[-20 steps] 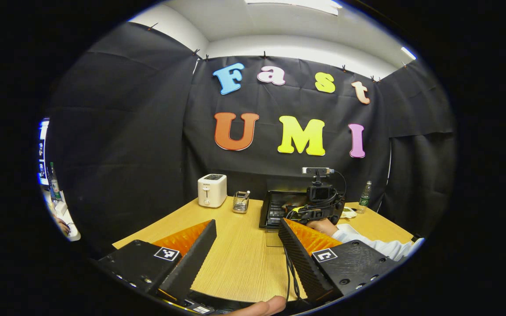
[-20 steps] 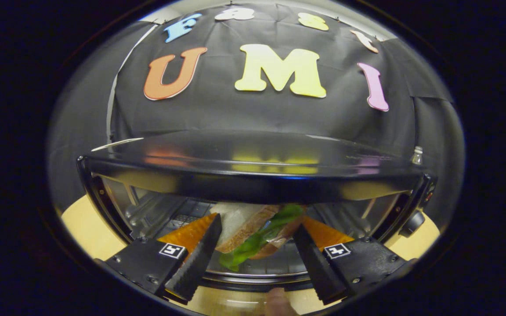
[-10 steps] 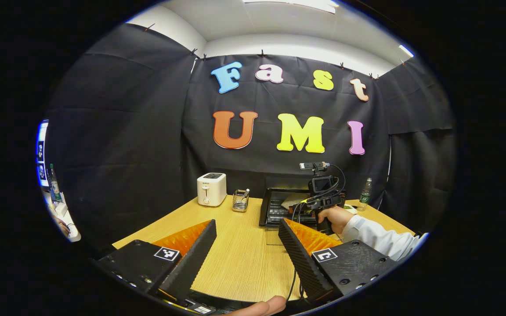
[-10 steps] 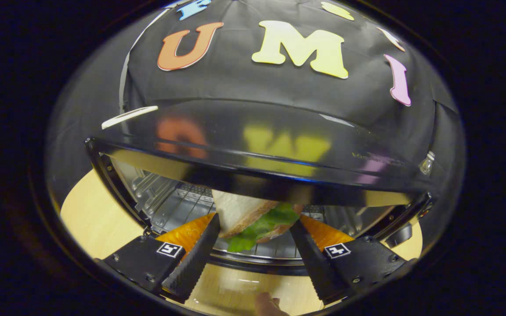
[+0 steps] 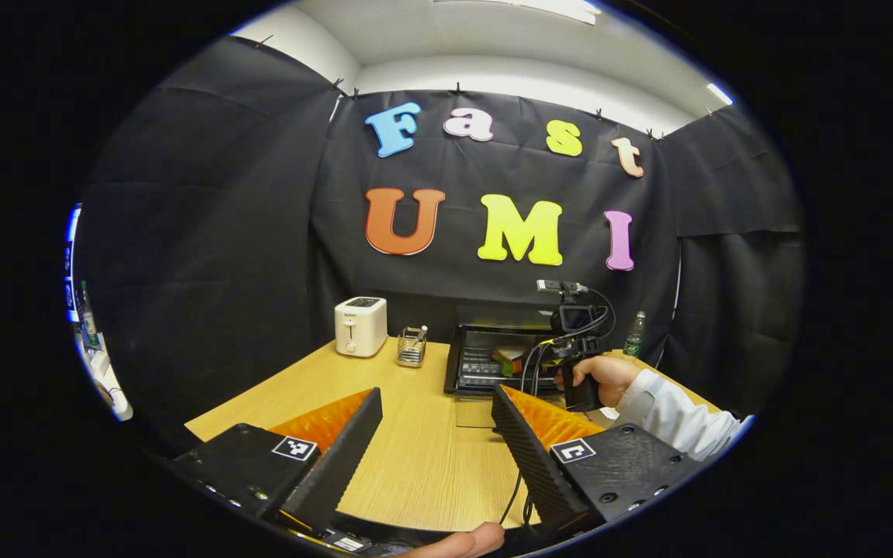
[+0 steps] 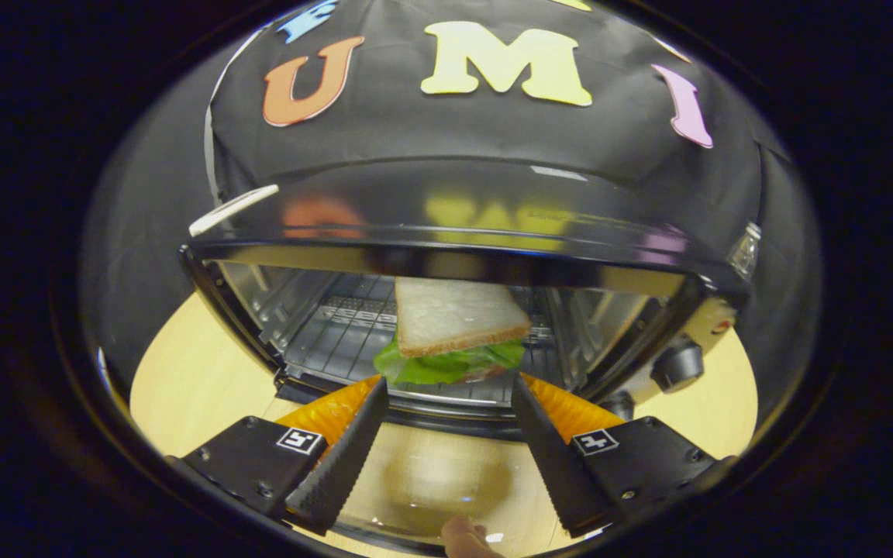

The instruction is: Open the electric oven with the left hand, put the food in, and close the electric oven.

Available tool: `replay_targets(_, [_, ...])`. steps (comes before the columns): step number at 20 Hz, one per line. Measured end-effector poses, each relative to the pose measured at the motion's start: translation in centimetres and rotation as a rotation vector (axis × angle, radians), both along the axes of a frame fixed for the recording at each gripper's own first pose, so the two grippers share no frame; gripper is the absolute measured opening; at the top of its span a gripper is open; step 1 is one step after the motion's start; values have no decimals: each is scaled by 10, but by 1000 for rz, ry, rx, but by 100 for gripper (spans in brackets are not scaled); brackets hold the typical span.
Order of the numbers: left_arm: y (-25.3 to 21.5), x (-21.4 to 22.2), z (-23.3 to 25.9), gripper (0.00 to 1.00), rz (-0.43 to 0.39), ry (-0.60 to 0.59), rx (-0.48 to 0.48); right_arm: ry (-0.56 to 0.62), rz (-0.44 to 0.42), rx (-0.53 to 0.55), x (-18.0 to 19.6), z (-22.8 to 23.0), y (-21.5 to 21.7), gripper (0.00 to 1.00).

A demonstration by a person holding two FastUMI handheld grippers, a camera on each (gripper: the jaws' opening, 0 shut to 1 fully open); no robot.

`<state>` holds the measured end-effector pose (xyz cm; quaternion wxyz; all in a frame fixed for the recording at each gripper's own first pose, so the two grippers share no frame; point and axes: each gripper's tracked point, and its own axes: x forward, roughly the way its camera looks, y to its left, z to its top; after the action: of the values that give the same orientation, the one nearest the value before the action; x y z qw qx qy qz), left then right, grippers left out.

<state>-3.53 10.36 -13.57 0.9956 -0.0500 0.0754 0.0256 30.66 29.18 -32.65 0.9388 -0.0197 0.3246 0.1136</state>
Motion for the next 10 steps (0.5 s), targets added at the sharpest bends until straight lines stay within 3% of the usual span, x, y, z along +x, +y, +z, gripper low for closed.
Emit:
replay_targets(3, [-11, 11, -11, 94, -44, 30, 8, -31, 12, 139, -36, 34, -5, 100])
replay_targets(4, [-15, 16, -15, 94, -55, 43, 12, -73, 21, 160, -46, 51, -10, 96])
replay_targets(10, [-39, 56, -52, 94, -94, 152, 24, -386, 58, 177, -114, 156, -55, 99])
